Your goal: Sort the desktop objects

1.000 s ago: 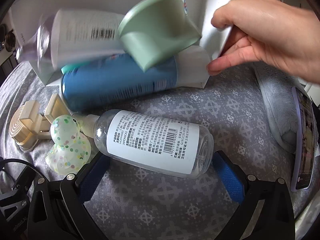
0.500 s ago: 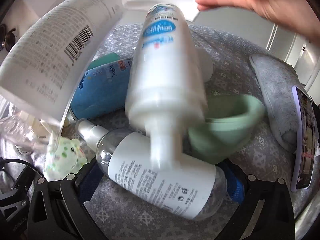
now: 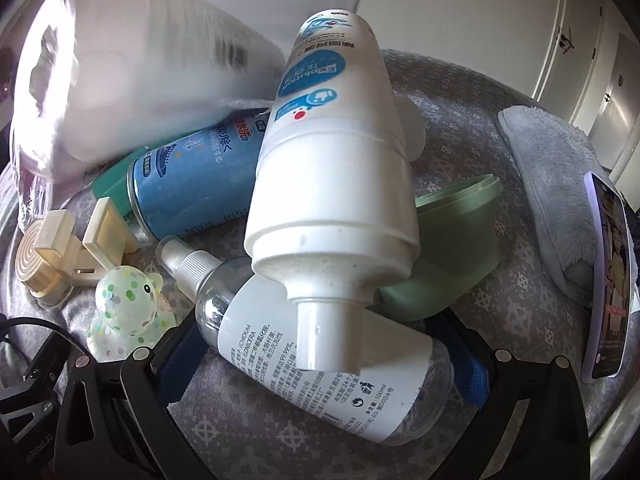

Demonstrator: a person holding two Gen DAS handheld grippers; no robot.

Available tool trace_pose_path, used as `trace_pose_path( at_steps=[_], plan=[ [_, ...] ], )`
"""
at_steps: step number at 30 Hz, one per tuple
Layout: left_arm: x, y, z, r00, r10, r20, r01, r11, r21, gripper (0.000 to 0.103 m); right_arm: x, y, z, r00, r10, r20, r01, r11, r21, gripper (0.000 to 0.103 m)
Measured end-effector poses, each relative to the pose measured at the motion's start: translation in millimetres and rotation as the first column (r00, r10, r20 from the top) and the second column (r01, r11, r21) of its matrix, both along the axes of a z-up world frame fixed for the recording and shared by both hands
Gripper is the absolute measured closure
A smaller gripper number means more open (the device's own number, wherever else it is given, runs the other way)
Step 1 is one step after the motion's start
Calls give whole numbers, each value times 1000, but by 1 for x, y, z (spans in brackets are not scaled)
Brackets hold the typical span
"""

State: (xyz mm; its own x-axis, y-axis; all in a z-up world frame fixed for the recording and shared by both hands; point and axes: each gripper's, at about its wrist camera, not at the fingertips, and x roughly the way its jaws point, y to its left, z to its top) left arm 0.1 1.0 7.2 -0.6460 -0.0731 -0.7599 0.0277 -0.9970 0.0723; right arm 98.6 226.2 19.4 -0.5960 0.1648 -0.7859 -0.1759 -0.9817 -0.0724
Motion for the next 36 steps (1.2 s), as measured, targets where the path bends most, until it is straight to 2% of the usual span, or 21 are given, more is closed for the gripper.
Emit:
trace_pose_path(
  at_steps=[6, 7, 9, 36],
  plan=[
    [1, 1, 0, 1000, 0, 0, 0, 1000, -4, 0, -2, 8, -6, 1000, 0, -1, 0, 1000, -2, 0],
    [1, -1, 0, 1000, 1, 0, -1, 1000, -4, 0, 14, -13, -4, 1000, 0, -1, 0, 1000, -1, 0],
    [1, -1, 1, 1000, 1, 0, -1, 1000, -4, 0, 25, -26, -2, 1000, 0, -1, 0, 1000, -1, 0],
    [4, 1, 1, 1000, 5, 1, -5, 1000, -6, 0, 12, -28, -3, 1000, -1, -3, 1, 1000, -5, 0]
  ],
)
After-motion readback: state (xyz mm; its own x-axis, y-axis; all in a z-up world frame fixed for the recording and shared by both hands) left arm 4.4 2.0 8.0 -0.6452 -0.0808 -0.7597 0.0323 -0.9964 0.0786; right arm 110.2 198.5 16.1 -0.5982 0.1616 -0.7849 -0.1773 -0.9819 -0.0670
